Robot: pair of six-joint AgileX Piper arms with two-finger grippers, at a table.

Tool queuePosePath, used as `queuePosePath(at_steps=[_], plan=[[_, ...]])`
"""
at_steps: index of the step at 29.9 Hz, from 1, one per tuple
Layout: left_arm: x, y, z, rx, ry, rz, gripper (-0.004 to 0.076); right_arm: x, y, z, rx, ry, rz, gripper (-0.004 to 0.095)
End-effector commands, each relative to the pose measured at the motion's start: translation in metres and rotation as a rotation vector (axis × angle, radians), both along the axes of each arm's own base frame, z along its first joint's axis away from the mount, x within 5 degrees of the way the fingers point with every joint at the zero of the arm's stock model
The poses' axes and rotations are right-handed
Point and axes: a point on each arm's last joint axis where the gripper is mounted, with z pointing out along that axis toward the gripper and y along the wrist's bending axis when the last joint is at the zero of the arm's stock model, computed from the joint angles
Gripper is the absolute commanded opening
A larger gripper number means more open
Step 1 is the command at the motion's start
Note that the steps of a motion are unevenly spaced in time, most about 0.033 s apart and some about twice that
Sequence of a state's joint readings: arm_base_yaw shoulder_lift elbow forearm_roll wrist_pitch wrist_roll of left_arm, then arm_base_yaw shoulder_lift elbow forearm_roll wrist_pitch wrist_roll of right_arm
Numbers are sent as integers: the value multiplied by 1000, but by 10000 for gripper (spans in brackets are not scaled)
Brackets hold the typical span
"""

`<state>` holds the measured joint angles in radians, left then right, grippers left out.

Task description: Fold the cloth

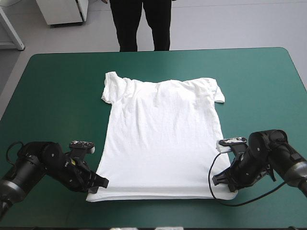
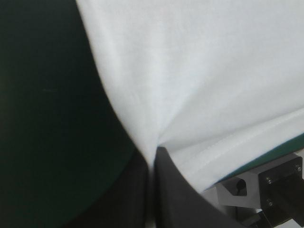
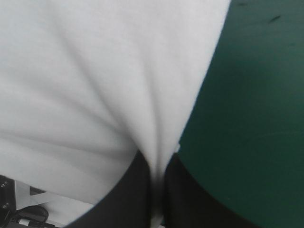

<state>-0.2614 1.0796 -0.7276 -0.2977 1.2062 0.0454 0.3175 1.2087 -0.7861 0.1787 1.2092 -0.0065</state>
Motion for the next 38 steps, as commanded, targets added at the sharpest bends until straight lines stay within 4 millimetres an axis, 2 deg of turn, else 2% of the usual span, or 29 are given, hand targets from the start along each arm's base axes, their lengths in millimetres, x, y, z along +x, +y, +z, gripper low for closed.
queuePosePath(at_steps=[1, 6, 9, 13, 16, 18, 21, 25, 30, 34, 38], plan=[[-3, -2, 0, -28, -18, -1, -10, -5, -2, 2, 2, -26, 1, -13], [-5, -2, -3, -30, -9, -21, 1, -1, -1, 3, 17, -64, -10, 14], [-6, -2, -3, -27, 1, -29, 82, -4, -1, 3, 22, -38, -10, 129], [-12, -1, -3, -14, 63, -49, 268, -9, -2, 3, 6, 23, 1, 348], [-15, 0, -3, -12, 84, -56, 361, -9, -2, 3, 4, 23, -4, 481], [-14, -1, 2, -18, 65, -56, 376, -8, -2, 10, 10, 0, -23, 528], [-9, -2, 21, -38, -17, -58, 376, -2, 0, 28, 35, -72, -34, 534], [4, -6, 65, -78, -186, -52, 376, 13, -1, 67, 29, -241, -43, 535], [39, -5, 114, -60, -482, 3, 376, 44, -7, 114, -35, -541, -100, 535], [74, -7, 126, 9, -535, 27, 376, 69, -7, 139, -83, -670, -120, 533], [108, -16, 123, 24, -518, 29, 376, 92, -2, 156, -74, -773, -147, 533]])
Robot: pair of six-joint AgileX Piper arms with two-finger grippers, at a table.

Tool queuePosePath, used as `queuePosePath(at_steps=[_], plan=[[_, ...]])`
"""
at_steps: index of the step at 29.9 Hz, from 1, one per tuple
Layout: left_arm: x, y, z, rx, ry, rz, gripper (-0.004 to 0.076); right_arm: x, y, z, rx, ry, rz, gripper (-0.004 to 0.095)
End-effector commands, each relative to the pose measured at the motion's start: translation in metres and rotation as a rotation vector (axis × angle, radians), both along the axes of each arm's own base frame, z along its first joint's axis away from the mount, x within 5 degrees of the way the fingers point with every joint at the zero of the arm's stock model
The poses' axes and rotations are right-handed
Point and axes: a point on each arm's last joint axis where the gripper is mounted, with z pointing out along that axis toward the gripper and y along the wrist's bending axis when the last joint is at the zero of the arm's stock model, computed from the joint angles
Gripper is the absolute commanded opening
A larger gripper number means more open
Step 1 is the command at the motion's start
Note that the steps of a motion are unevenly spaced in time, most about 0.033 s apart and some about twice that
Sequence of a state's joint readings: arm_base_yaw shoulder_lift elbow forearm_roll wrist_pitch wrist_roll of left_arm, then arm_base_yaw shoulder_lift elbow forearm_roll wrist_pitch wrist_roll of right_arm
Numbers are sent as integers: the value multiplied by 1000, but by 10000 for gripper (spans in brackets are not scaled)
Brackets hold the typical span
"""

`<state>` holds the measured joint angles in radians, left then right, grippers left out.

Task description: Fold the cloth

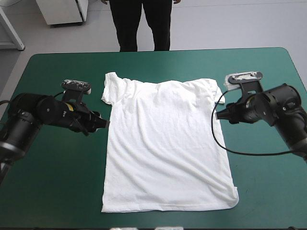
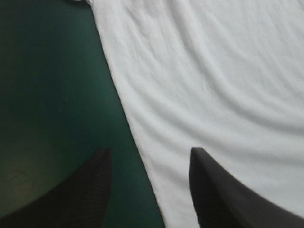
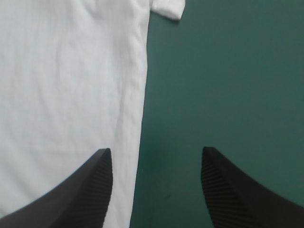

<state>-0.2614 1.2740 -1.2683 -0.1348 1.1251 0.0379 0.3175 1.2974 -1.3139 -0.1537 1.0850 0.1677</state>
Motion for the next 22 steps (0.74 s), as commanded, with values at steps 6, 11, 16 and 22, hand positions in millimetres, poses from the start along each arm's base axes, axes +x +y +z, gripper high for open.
queuePosePath(at_steps=[6, 11, 16, 22], plan=[[62, -14, -19, 15, -10, 56, 376, 42, 7, 25, 0, -163, -11, 532], [86, -17, -52, 79, 68, 56, 377, 65, 2, 6, 11, -103, -68, 533], [107, -23, -81, 84, 92, 64, 434, 76, -2, -4, 33, -89, -82, 533], [123, -26, -109, 87, 122, 94, 445, 79, -3, -3, 25, -114, -64, 532]])
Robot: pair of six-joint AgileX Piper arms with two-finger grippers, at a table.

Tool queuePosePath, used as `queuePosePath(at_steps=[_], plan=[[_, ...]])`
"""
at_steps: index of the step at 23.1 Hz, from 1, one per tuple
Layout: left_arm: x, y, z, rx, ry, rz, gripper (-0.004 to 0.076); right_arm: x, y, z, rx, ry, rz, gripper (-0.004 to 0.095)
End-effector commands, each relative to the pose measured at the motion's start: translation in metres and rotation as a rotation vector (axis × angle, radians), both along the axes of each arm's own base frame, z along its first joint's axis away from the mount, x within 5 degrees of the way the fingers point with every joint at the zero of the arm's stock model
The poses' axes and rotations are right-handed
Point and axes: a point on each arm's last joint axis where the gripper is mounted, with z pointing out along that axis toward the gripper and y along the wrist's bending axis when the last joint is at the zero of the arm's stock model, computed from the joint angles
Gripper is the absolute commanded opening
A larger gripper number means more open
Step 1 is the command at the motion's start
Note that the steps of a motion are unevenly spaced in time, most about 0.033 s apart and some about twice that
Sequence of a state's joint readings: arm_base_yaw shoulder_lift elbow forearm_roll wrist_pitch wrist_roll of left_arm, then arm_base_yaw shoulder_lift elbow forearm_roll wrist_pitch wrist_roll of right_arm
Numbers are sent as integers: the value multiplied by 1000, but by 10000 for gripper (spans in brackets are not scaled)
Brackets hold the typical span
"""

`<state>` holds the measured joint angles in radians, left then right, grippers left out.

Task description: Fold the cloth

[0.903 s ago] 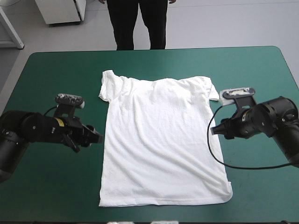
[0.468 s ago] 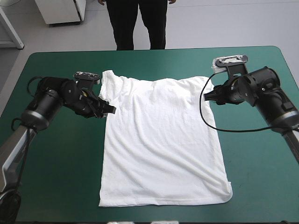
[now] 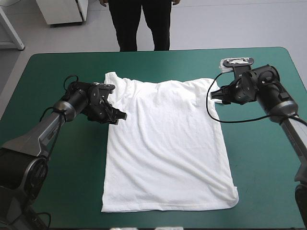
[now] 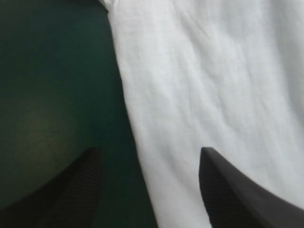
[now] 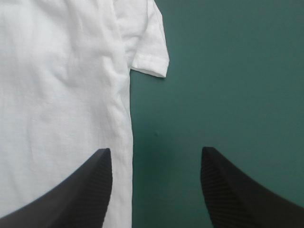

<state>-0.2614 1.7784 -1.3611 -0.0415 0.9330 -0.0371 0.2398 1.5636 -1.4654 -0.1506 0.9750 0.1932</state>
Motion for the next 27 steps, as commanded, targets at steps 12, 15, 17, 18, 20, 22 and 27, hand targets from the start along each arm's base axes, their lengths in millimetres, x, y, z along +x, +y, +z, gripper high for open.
queuePosePath(at_steps=[12, 15, 17, 18, 20, 22, 27], plan=[[19, -9, -33, -22, 58, 31, 239, 19, 5, -8, 3, -30, 54, 532], [21, -11, -46, -30, 93, 34, 120, 24, 8, -21, 3, 17, 68, 532], [23, -13, -57, -32, 120, 28, 27, 29, 12, -36, 6, 76, 93, 532], [24, -13, -58, -30, 121, 21, 6, 31, 13, -40, 8, 87, 93, 532], [25, -14, -65, -28, 138, 18, -10, 38, 14, -56, -3, 135, 98, 533], [26, -14, -63, -29, 131, 16, -10, 43, 16, -69, -10, 175, 97, 533], [27, -15, -62, -28, 129, 1, -10, 53, 21, -99, 19, 260, 85, 532]])
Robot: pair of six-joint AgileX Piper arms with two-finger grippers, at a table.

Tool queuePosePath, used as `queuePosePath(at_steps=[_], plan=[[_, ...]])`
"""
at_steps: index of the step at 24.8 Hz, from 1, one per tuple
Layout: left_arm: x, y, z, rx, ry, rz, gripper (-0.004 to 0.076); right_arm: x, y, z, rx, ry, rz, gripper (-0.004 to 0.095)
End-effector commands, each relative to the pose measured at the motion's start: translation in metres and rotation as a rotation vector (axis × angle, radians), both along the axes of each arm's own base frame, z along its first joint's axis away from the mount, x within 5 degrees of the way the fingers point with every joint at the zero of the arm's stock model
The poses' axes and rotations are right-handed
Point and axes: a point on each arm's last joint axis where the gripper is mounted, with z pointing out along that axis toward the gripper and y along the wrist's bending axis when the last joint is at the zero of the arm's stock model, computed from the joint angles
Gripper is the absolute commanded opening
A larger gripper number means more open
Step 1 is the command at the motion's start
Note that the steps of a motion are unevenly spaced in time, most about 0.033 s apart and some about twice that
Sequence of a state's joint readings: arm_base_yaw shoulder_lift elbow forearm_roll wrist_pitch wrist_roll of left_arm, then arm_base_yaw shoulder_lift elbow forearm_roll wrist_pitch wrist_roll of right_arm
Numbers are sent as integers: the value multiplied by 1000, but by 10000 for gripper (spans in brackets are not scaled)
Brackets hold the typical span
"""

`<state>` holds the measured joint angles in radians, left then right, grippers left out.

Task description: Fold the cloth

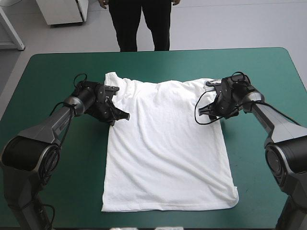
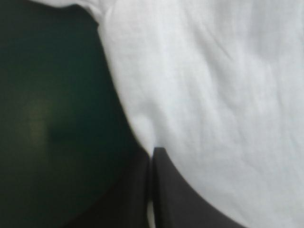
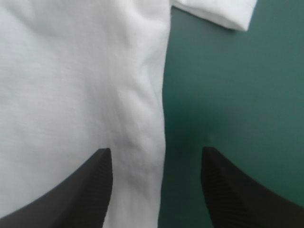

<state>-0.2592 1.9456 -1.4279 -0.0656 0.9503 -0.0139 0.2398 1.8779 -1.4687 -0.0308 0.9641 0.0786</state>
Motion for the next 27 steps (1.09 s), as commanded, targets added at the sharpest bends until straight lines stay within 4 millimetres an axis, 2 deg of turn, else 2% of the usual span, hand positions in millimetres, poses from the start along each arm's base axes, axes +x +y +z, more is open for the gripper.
queuePosePath(at_steps=[1, 4, 7, 9, 11, 12, 17, 21, 23, 24, 27], plan=[[2, -7, -16, -42, 13, 17, -10, 4, 0, 10, 29, -38, -6, 532], [2, -8, -16, -48, 12, 15, -10, 6, 4, -3, 59, 5, -4, 524], [2, -8, -16, -48, 10, 16, -10, 7, 8, -15, 81, 52, -1, 429], [3, -7, -16, -44, 9, 14, -10, 7, 10, -21, 93, 79, 7, 285], [2, -7, -16, -43, 10, 13, -10, 8, 13, -24, 121, 88, 35, 46], [2, -7, -16, -42, 10, 13, -10, 8, 14, -25, 126, 91, 34, -19], [0, -7, -10, -37, 25, -19, -10, 8, 15, -23, 141, 92, 26, -13], [-8, -6, 31, -49, -25, -77, -10, 5, 15, 7, 171, 35, 30, -13], [-19, -3, 67, -70, -113, -79, -10, 0, 14, 37, 182, -42, 39, -13], [-28, 0, 88, -74, -162, -84, -10, -6, 12, 59, 191, -90, 46, -13], [-52, 8, 131, -81, -262, -95, -10, -23, 8, 100, 202, -181, 60, -13]])
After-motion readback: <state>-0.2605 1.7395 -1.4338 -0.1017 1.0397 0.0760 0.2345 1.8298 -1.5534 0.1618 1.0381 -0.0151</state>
